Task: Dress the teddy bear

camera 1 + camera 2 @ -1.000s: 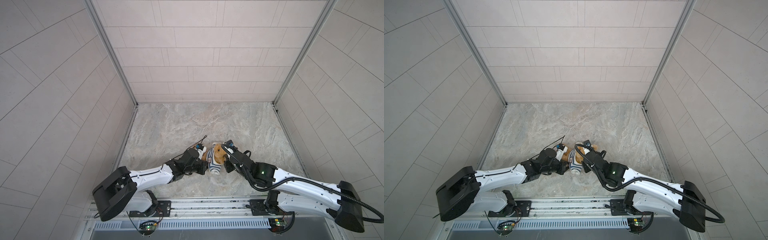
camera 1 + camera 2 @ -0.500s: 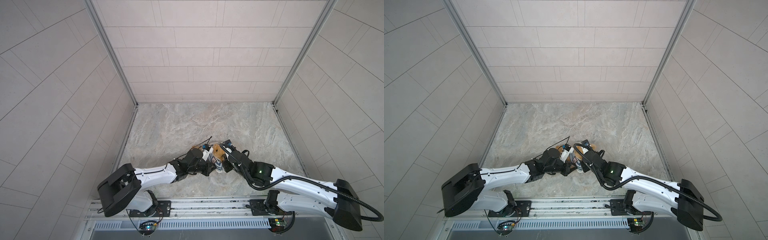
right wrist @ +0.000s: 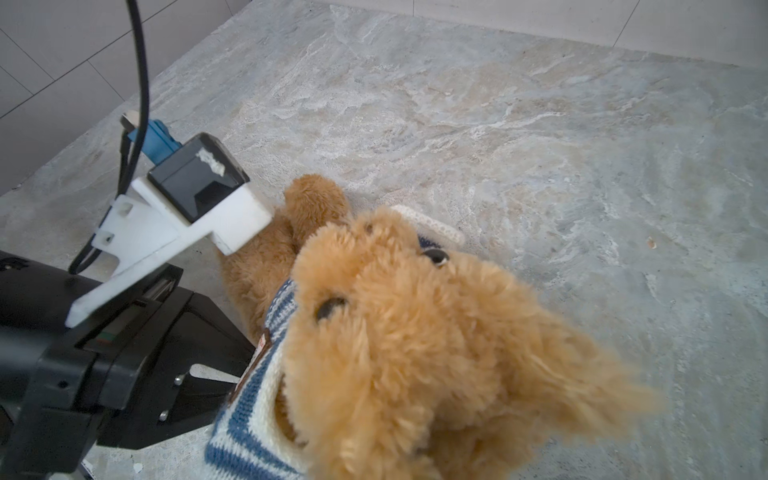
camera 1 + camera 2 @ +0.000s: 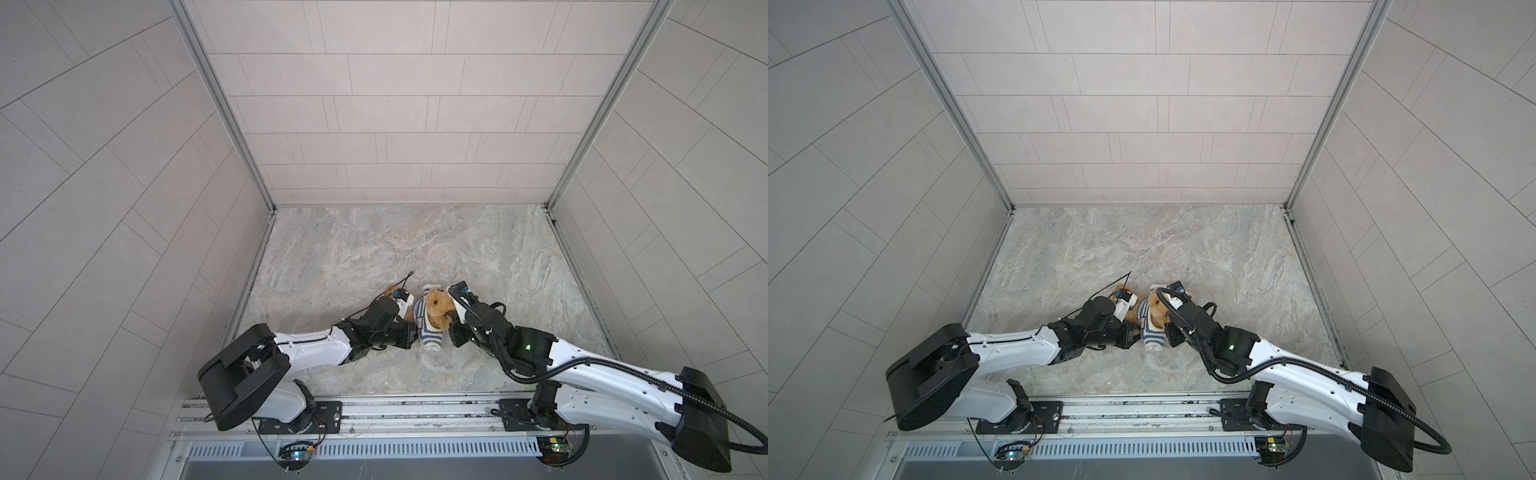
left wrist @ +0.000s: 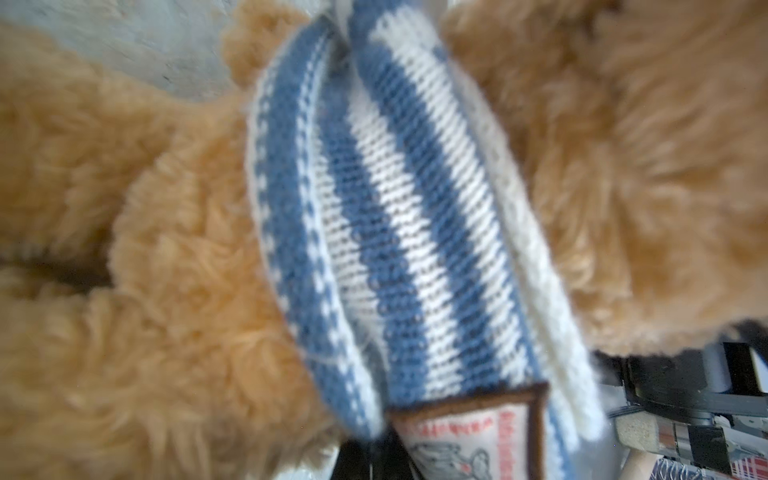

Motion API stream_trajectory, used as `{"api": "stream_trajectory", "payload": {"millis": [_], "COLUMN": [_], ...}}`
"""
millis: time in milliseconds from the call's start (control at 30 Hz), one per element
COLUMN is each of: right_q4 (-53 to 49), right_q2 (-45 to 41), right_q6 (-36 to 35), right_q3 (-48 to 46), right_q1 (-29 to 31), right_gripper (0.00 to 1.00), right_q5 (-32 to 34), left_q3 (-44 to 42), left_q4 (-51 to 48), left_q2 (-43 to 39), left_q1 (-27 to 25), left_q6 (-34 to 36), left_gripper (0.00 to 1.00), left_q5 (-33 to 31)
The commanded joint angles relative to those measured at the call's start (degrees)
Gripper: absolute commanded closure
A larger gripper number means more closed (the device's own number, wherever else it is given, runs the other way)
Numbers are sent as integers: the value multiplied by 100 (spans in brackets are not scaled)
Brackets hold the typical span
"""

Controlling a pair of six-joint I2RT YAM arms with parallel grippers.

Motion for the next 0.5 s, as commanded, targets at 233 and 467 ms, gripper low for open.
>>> {"api": "stream_trajectory", "payload": {"millis": [233,467], "right_q4": [391,831], "right_q2": [217,-50], "right_q6": [190,165], "right_q3": [106,-62], "right_q1": [-16,-59], "right_gripper": [100,100], "right_q5": [-650,-792], "left_q3": [64,-86], "left_q4": [539,843], "left_q2": [-280,-382], "left_q1": [-73,-44], "left_q6": [270,180], "left_gripper": [100,100], "left_q5": [89,473]}}
